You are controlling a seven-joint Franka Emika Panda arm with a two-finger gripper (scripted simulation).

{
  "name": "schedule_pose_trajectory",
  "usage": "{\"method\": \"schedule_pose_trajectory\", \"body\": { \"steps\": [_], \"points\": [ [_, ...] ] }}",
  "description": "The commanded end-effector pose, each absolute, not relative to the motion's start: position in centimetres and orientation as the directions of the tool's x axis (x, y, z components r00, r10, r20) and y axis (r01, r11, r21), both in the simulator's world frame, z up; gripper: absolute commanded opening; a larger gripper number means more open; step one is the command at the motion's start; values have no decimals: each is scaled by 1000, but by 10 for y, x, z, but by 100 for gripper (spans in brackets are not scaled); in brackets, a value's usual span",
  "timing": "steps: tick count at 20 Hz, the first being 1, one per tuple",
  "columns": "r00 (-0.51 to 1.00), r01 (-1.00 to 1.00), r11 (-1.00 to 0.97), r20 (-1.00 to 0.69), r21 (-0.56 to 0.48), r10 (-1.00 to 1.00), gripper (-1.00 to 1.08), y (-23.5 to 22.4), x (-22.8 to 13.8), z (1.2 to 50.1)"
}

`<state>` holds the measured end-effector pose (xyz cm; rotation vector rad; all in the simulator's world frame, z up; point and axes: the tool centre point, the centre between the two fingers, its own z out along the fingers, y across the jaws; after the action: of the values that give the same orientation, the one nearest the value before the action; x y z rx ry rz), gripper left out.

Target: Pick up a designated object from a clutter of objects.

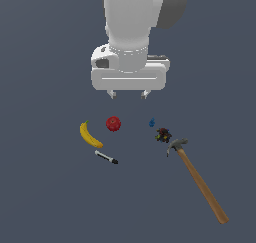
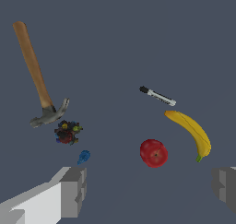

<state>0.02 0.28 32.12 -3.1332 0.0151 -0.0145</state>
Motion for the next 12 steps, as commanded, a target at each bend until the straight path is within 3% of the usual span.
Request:
{"method": "schedule_pose_trajectory", "body": {
  "steps": [1,12],
  "points": [
    [1000,-10,-1000,9,-8,-10,100,3,0,321],
    [1000,2,-1000,-7,18,2,100,-1,-3,314]
  ]
}}
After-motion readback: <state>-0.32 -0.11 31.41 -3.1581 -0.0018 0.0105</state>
